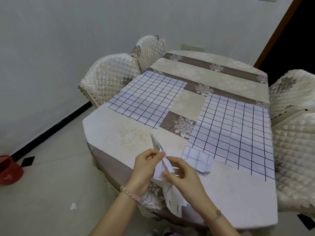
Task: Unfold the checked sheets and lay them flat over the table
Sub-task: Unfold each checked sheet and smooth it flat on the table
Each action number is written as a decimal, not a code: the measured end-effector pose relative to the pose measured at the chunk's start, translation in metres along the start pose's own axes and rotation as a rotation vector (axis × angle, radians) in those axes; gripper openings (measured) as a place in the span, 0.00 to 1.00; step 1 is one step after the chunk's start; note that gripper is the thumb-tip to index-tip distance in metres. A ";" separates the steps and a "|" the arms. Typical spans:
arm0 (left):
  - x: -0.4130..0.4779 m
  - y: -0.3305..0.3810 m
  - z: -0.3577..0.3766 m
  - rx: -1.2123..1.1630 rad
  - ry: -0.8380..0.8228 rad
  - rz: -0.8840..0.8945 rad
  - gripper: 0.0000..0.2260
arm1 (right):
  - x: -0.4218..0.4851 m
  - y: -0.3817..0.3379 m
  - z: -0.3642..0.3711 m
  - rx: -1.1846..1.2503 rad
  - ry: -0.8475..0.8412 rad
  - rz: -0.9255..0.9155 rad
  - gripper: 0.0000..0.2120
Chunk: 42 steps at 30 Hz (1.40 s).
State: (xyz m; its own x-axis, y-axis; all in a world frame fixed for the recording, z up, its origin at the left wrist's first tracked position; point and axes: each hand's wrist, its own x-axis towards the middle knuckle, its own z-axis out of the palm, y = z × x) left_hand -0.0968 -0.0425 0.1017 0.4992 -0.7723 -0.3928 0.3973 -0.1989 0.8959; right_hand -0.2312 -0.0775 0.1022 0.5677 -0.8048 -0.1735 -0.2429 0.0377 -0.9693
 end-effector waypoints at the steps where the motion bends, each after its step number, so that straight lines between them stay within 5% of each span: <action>1: 0.000 0.001 -0.001 -0.022 -0.023 -0.008 0.02 | 0.002 0.000 0.000 0.023 0.026 -0.013 0.12; 6: 0.003 0.007 -0.013 -0.006 -0.095 -0.002 0.10 | 0.013 -0.002 -0.017 0.093 0.144 0.016 0.06; 15: 0.024 0.051 -0.079 0.170 0.144 0.171 0.06 | 0.035 -0.004 -0.090 0.083 0.316 0.102 0.08; 23: 0.063 0.083 -0.104 0.310 0.173 0.243 0.04 | 0.070 -0.016 -0.124 -0.089 0.177 0.148 0.07; 30: 0.112 0.041 -0.097 0.618 0.284 0.265 0.05 | 0.105 0.035 -0.116 -0.121 0.195 0.280 0.05; 33: 0.114 0.015 -0.090 0.950 0.332 0.358 0.12 | 0.104 0.047 -0.112 -0.114 0.238 0.300 0.05; 39: 0.071 -0.069 -0.062 1.401 -0.185 0.588 0.15 | 0.091 0.056 -0.114 -0.042 0.261 0.324 0.12; 42: 0.051 -0.105 -0.063 1.543 -0.332 0.583 0.27 | 0.072 0.064 -0.117 0.075 0.262 0.365 0.11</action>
State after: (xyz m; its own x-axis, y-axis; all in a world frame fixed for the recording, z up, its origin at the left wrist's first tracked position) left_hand -0.0649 -0.0229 -0.0248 0.0448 -0.9957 -0.0807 -0.9426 -0.0689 0.3268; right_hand -0.2984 -0.2021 0.0485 0.2351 -0.8533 -0.4653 -0.3269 0.3815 -0.8647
